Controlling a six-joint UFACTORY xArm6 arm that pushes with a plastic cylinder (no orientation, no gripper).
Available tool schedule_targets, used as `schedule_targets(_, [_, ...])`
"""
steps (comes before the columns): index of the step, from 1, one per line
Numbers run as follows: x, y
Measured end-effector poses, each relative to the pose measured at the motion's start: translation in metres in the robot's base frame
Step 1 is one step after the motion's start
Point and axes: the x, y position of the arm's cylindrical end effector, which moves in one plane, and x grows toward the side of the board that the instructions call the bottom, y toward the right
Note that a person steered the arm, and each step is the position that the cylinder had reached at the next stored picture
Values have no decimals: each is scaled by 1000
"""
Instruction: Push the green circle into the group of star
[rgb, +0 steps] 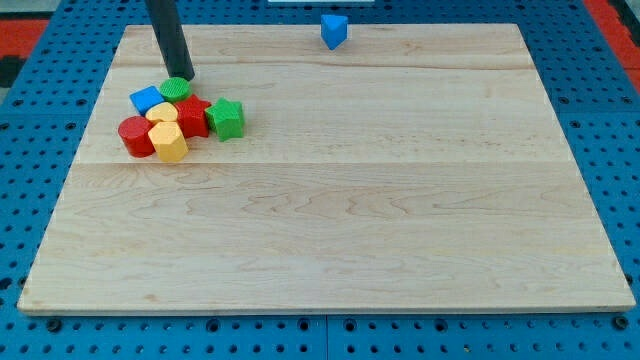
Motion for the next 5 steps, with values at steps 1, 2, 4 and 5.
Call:
schedule_targets(1, [21,2])
schedule_targets(2, [39,2])
schedule_targets(4, [54,12])
schedule_targets(5, [45,20])
